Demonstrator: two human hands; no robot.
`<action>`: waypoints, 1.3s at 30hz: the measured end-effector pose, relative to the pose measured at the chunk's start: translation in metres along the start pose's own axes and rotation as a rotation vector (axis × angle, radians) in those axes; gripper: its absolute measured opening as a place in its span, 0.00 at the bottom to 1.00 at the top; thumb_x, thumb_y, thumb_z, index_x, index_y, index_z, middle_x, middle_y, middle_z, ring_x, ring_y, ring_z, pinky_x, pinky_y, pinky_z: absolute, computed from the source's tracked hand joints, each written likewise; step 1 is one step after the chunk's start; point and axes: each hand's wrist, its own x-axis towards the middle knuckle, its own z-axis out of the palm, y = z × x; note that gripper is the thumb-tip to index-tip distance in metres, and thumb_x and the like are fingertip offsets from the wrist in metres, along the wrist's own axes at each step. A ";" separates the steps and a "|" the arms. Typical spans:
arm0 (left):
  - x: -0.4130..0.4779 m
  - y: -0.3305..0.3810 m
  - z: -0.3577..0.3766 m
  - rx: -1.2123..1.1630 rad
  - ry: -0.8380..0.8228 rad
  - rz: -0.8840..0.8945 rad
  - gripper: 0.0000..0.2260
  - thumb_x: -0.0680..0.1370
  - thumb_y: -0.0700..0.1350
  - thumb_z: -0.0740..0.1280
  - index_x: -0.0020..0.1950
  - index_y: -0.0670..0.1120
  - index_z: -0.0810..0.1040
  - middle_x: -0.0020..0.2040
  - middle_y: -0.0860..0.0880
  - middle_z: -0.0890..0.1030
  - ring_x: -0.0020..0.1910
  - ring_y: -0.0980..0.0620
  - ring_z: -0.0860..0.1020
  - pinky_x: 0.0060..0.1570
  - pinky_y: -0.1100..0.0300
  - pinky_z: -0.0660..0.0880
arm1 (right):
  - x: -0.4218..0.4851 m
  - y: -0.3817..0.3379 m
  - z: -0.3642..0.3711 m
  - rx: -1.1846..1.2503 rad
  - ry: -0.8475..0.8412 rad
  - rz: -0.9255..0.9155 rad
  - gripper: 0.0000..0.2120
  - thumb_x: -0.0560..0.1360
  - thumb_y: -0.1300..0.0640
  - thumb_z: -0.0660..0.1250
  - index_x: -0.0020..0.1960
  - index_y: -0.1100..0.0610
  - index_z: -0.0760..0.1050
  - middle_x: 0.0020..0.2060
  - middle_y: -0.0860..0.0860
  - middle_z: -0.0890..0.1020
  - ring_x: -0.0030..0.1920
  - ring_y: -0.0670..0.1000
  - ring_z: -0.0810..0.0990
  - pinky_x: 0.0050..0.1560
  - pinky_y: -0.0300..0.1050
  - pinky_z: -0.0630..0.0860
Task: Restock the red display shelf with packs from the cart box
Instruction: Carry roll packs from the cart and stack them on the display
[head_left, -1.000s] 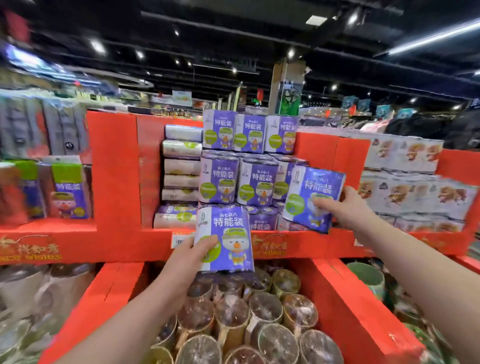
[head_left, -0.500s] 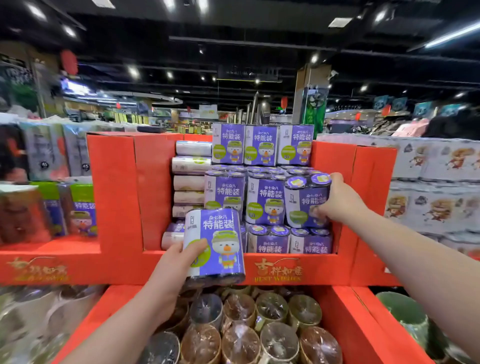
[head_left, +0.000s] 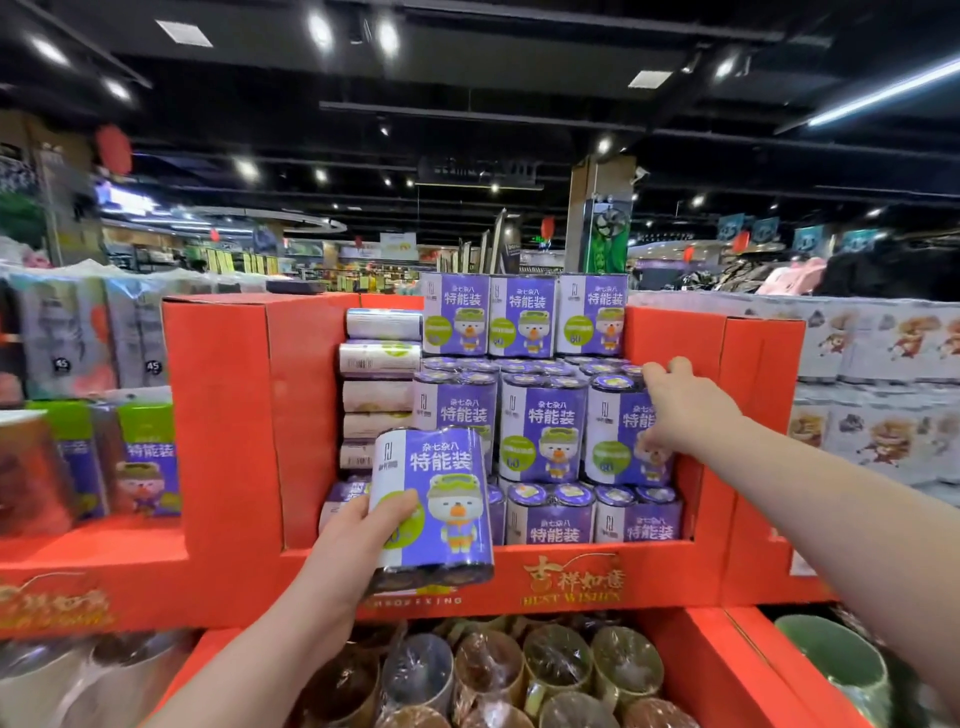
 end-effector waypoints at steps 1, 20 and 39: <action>0.002 0.000 -0.001 -0.001 -0.002 -0.003 0.12 0.78 0.47 0.64 0.58 0.42 0.79 0.49 0.43 0.85 0.48 0.43 0.83 0.44 0.55 0.76 | 0.001 -0.001 0.002 0.007 0.002 -0.001 0.34 0.67 0.51 0.76 0.65 0.59 0.62 0.62 0.60 0.66 0.56 0.64 0.78 0.50 0.51 0.74; 0.015 0.002 0.001 0.004 -0.030 0.012 0.19 0.72 0.51 0.72 0.58 0.43 0.77 0.49 0.44 0.85 0.49 0.43 0.84 0.56 0.44 0.78 | -0.011 -0.034 -0.015 0.249 0.136 -0.144 0.30 0.75 0.55 0.65 0.74 0.51 0.59 0.76 0.52 0.55 0.63 0.57 0.74 0.56 0.49 0.72; 0.051 0.007 0.013 0.878 0.096 0.227 0.33 0.59 0.67 0.64 0.62 0.55 0.71 0.58 0.55 0.76 0.60 0.54 0.74 0.58 0.56 0.71 | 0.038 -0.073 -0.074 1.370 0.027 -0.179 0.19 0.70 0.61 0.74 0.58 0.59 0.70 0.47 0.54 0.82 0.40 0.49 0.82 0.33 0.39 0.79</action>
